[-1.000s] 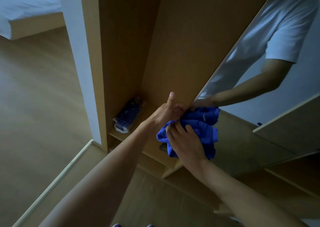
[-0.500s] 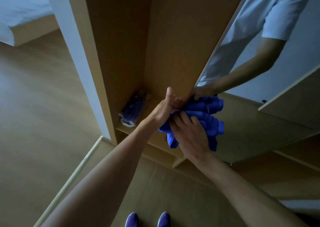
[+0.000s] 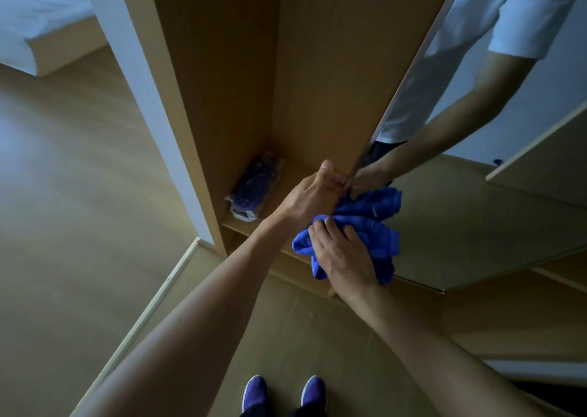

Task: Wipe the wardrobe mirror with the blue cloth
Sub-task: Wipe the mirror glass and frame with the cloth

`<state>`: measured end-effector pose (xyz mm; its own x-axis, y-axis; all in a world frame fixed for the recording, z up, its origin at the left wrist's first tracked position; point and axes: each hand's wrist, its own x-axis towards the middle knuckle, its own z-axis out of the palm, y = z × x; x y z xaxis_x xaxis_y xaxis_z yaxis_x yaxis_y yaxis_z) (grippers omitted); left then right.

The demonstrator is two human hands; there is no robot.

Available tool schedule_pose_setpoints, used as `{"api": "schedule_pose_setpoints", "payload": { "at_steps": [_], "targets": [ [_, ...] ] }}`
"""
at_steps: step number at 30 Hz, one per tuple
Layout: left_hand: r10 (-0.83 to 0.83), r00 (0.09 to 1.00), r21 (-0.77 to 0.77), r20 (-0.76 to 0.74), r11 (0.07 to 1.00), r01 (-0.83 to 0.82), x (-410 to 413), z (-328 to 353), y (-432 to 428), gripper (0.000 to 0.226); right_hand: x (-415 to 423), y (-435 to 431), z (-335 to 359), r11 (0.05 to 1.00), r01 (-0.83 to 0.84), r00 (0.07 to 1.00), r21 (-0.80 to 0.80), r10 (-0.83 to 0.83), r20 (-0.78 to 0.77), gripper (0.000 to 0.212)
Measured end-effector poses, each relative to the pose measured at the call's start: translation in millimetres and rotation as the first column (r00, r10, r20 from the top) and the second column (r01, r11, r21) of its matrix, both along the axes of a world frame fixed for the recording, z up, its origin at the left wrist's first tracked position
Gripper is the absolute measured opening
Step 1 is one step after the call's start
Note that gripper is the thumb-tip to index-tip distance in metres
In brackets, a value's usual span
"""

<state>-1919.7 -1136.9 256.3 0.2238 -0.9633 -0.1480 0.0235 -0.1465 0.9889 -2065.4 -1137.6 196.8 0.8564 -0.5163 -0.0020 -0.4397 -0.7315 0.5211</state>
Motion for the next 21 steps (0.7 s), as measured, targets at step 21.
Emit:
{"api": "schedule_pose_setpoints", "payload": {
  "at_steps": [21],
  "targets": [
    [0.067,0.965,-0.151,0.253,0.988,-0.029,-8.0,-10.9,13.1,0.037,-10.8,7.0,52.6,0.998,0.055,0.940,0.028,-0.061,0.336,0.047]
  ]
}}
